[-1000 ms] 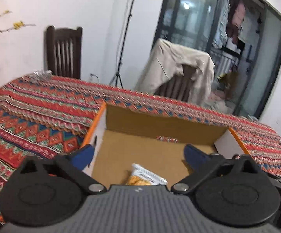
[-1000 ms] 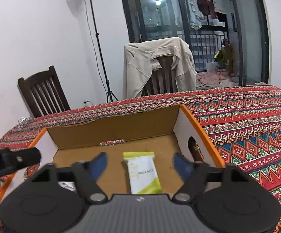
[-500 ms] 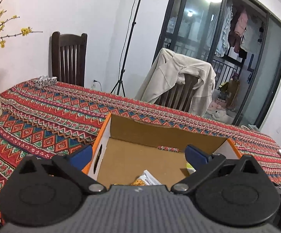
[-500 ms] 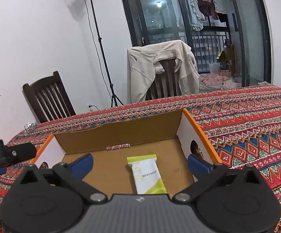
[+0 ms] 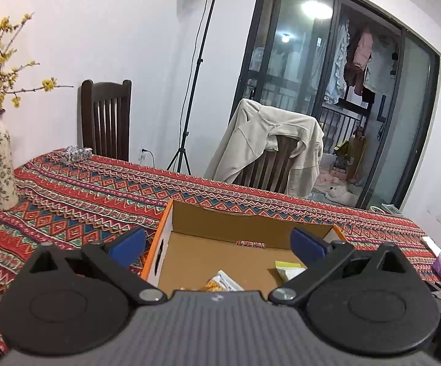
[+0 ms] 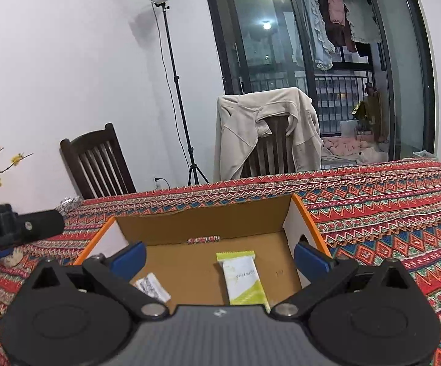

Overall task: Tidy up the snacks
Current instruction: 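Withdraw both tools from the box back toward the snack pile, then grasp the blue-white wrapper with the left tool while the right tool grasps the white packet, then lift both packets over the box and open both tools to release them, then withdraw both tools from the box toward the remaining snacks, then grasp the white packet with the left tool while the right tool grasps the green-white bar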

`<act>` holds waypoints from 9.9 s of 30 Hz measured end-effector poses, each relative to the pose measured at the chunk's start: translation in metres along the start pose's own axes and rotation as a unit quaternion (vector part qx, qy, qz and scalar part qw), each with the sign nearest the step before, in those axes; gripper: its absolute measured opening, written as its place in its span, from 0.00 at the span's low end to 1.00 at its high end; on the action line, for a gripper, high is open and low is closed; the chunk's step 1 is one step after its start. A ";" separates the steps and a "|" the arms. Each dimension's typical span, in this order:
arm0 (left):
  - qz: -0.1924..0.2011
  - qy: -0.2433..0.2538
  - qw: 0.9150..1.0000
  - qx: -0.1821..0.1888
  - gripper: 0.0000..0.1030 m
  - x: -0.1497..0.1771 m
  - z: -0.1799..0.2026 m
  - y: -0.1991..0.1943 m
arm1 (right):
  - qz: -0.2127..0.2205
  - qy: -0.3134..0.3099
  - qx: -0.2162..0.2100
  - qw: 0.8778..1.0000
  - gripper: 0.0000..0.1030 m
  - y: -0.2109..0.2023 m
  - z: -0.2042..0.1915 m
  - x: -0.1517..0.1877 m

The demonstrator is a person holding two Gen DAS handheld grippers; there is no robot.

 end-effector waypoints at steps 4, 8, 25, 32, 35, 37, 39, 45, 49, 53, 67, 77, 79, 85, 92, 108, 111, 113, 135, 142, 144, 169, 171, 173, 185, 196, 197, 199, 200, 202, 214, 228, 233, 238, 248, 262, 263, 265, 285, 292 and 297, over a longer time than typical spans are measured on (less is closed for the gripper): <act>0.008 0.009 1.000 0.002 1.00 0.006 -0.003 -0.022 | -0.004 -0.005 -0.001 1.000 1.00 -0.019 -0.001 0.011; 0.010 0.017 1.000 0.006 1.00 0.017 -0.007 -0.042 | -0.006 -0.014 0.000 1.000 1.00 -0.040 -0.002 0.024; -0.048 0.062 0.997 -0.016 1.00 0.081 -0.035 -0.062 | -0.036 -0.047 -0.011 0.998 1.00 -0.098 0.004 0.085; -0.083 0.088 0.992 -0.024 1.00 0.114 -0.039 -0.057 | -0.040 -0.041 -0.014 0.998 1.00 -0.113 0.013 0.110; -0.096 0.097 0.990 -0.025 1.00 0.124 -0.035 -0.052 | -0.039 -0.038 -0.013 0.998 1.00 -0.117 0.017 0.117; -0.101 0.101 0.989 -0.032 1.00 0.129 -0.031 -0.048 | -0.045 -0.036 -0.008 0.998 1.00 -0.116 0.021 0.120; -0.103 0.103 0.989 -0.032 1.00 0.131 -0.028 -0.046 | -0.050 -0.035 -0.006 0.998 1.00 -0.118 0.024 0.124; -0.119 0.113 0.985 -0.045 0.91 0.140 -0.026 -0.036 | -0.050 -0.038 -0.016 0.998 1.00 -0.120 0.027 0.131; -0.138 0.114 0.983 -0.039 0.72 0.145 -0.027 -0.029 | -0.048 -0.040 -0.015 0.998 1.00 -0.118 0.030 0.131; -0.133 0.114 0.984 -0.037 0.64 0.146 -0.029 -0.032 | -0.044 -0.041 -0.015 0.998 1.00 -0.119 0.032 0.132; -0.092 0.093 0.991 -0.036 0.62 0.126 -0.036 -0.051 | -0.037 -0.040 -0.011 0.998 1.00 -0.121 0.038 0.131; -0.062 0.074 0.995 -0.039 0.62 0.109 -0.041 -0.053 | -0.030 -0.054 -0.008 0.998 0.82 -0.113 0.033 0.117; -0.058 0.073 0.995 -0.038 0.62 0.107 -0.042 -0.053 | -0.035 -0.052 -0.012 0.998 0.72 -0.106 0.030 0.118; -0.057 0.061 0.996 -0.037 0.62 0.105 -0.049 -0.047 | -0.039 -0.057 -0.020 0.997 0.70 -0.086 0.019 0.108; -0.059 0.055 0.996 -0.028 0.62 0.108 -0.052 -0.044 | -0.059 -0.045 -0.011 0.997 0.68 -0.058 0.016 0.101; -0.064 0.051 0.996 -0.019 0.62 0.111 -0.055 -0.036 | -0.078 -0.050 -0.002 0.996 0.47 -0.049 0.013 0.112; -0.061 0.050 0.997 -0.021 0.62 0.110 -0.056 -0.038 | -0.074 -0.052 -0.009 0.996 0.44 -0.052 0.013 0.111; -0.057 0.049 0.997 -0.023 0.62 0.108 -0.058 -0.039 | -0.071 -0.053 -0.010 0.996 0.43 -0.055 0.014 0.110; -0.020 0.031 0.999 0.016 0.62 0.054 -0.029 -0.042 | 0.005 -0.068 -0.016 0.998 0.40 -0.079 0.013 0.061; -0.008 0.034 0.999 0.018 0.62 0.031 -0.015 -0.033 | 0.025 -0.076 -0.017 0.997 0.40 -0.071 0.012 0.036; -0.005 0.034 0.999 0.018 0.62 0.025 -0.012 -0.029 | 0.030 -0.080 -0.017 0.996 0.40 -0.068 0.011 0.028; 0.001 0.000 1.000 -0.015 0.62 -0.005 0.009 0.079 | 0.051 -0.034 0.005 0.998 0.40 0.031 0.033 -0.028; -0.005 0.012 1.000 -0.021 0.62 0.003 0.008 0.089 | 0.034 -0.029 0.006 0.999 0.40 0.043 0.040 -0.019; -0.009 0.025 0.999 -0.025 0.62 0.012 0.010 0.098 | 0.021 -0.026 0.002 0.999 0.40 0.052 0.043 -0.013; -0.046 0.042 0.998 -0.024 0.62 0.036 0.015 0.119 | -0.021 -0.037 0.005 0.999 0.40 0.073 0.043 0.010; -0.049 0.045 0.998 -0.020 0.62 0.038 0.014 0.119 | -0.025 -0.035 0.003 0.999 0.41 0.074 0.044 0.013; -0.047 0.046 0.998 -0.020 0.62 0.038 0.014 0.120 | -0.025 -0.035 0.002 0.999 0.41 0.075 0.044 0.012; -0.047 0.048 0.998 -0.019 0.62 0.038 0.015 0.119 | -0.025 -0.036 0.002 0.999 0.41 0.076 0.044 0.013; -0.047 0.047 0.998 -0.019 0.62 0.038 0.015 0.119 | -0.025 -0.036 0.002 0.999 0.41 0.076 0.044 0.013; -0.046 0.044 0.998 -0.018 0.63 0.038 0.015 0.118 | -0.026 -0.036 0.002 0.999 0.43 0.073 0.044 0.014; -0.006 0.015 1.000 -0.005 1.00 0.026 0.010 0.101 | -0.005 -0.023 -0.002 1.000 1.00 0.063 0.045 0.010; 0.021 -0.010 1.000 0.013 1.00 -0.004 0.012 0.057 | 0.025 -0.031 0.005 0.999 1.00 0.035 0.034 -0.007; 0.040 -0.001 0.999 0.029 1.00 -0.014 0.012 0.024 | 0.032 -0.034 -0.011 0.999 1.00 0.010 0.022 -0.011; 0.044 0.013 0.999 0.028 1.00 -0.012 0.002 0.002 | 0.031 -0.033 -0.031 0.999 1.00 -0.020 0.014 -0.003; 0.009 0.043 0.999 0.022 1.00 0.037 -0.032 -0.023 | -0.016 -0.036 0.000 0.999 1.00 -0.061 0.036 0.042; -0.042 -0.002 0.999 -0.030 1.00 0.105 -0.104 -0.009 | -0.085 -0.029 0.078 0.993 0.93 -0.078 0.081 0.098; -0.042 -0.003 0.999 -0.027 1.00 0.106 -0.105 -0.009 | -0.088 -0.029 0.081 0.992 0.90 -0.076 0.083 0.098; -0.044 0.003 0.999 -0.032 1.00 0.106 -0.102 -0.008 | -0.091 -0.031 0.083 0.992 0.83 -0.072 0.084 0.098; -0.061 -0.006 0.998 -0.027 1.00 0.111 -0.104 -0.001 | -0.077 -0.039 0.077 0.993 0.36 -0.051 0.085 0.108; -0.065 -0.003 0.997 -0.037 1.00 0.112 -0.103 0.000 | -0.036 -0.017 0.068 0.997 0.36 -0.062 0.088 0.103; -0.095 0.026 0.994 -0.051 1.00 0.115 -0.097 -0.001 | -0.022 -0.019 0.059 0.998 0.36 -0.069 0.086 0.101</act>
Point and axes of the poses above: each gripper's, at about its wrist camera, not at the fingertips, and y roughly the way its jaws point, z to its right, x to its underside, the point moved 6 cm from there along y, roughly the way its jaws point, and after that the axes turned 6 degrees about -x, right-handed, at the moved point
